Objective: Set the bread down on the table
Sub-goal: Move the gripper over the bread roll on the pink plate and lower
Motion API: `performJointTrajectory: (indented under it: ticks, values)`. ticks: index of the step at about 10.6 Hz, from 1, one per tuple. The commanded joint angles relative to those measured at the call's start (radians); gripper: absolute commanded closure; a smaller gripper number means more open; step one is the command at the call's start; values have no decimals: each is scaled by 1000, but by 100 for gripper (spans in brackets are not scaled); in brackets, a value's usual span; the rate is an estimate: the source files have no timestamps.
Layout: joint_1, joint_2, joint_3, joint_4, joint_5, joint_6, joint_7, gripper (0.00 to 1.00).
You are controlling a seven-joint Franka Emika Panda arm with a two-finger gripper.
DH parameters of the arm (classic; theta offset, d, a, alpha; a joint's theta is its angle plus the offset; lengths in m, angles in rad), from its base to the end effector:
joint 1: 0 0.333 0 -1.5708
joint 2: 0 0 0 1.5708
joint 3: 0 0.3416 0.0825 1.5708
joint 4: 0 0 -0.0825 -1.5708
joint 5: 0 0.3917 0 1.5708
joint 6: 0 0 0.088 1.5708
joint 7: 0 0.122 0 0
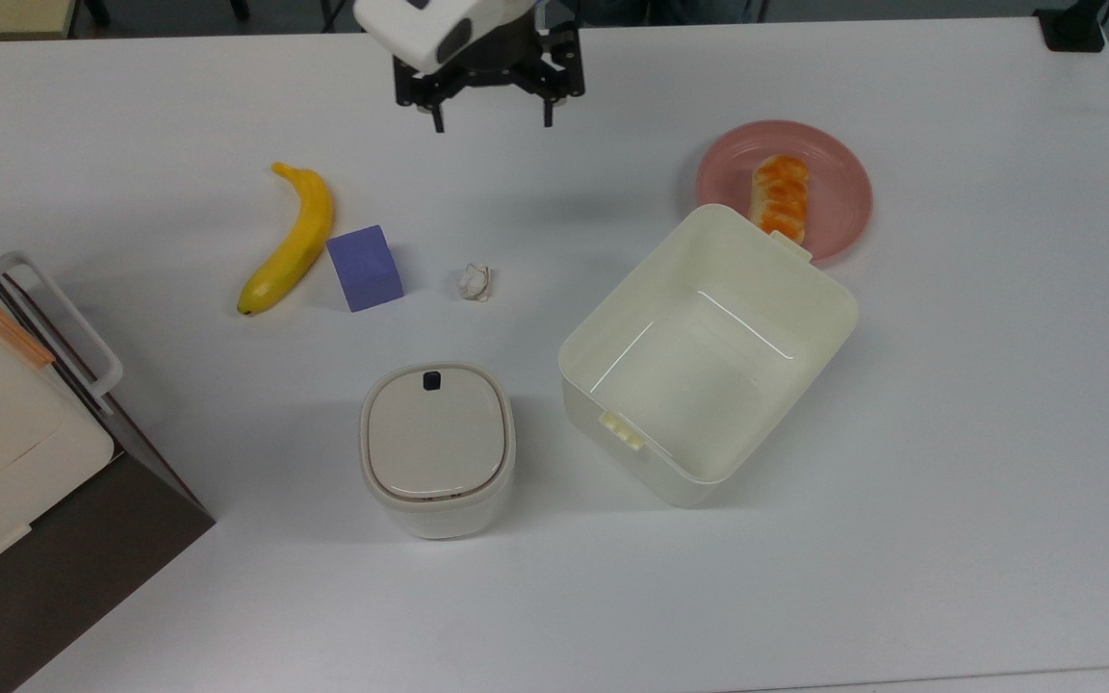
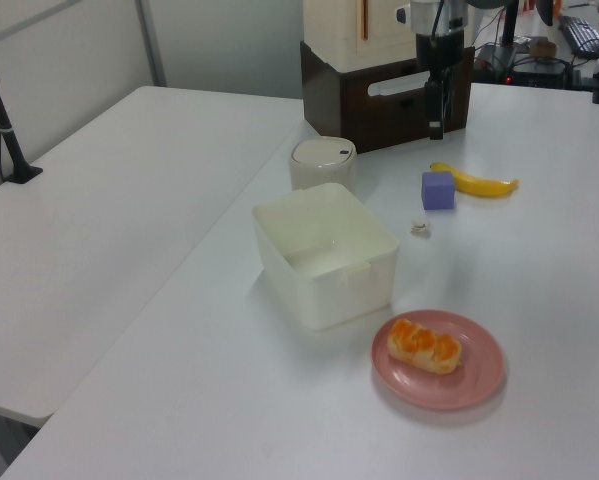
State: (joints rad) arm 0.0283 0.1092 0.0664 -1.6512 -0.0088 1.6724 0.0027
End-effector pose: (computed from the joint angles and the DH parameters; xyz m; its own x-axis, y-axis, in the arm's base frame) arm 0.5939 0.0537 0.5416 0.9918 0.0926 -0.0876 0.0931 -0.9957 0.0016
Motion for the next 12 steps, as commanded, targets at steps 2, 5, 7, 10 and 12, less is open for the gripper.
performJointTrajectory:
  ticks: [2,5,7,10,12]
  values:
    - [45,-10,116,-15,7,-16,68,0]
    - [168,16,121,-32,9,25,233,0]
    - [243,44,138,-64,6,111,365,0]
    - [326,122,141,-73,-49,229,500,0]
    - [361,183,141,-111,-121,312,577,0]
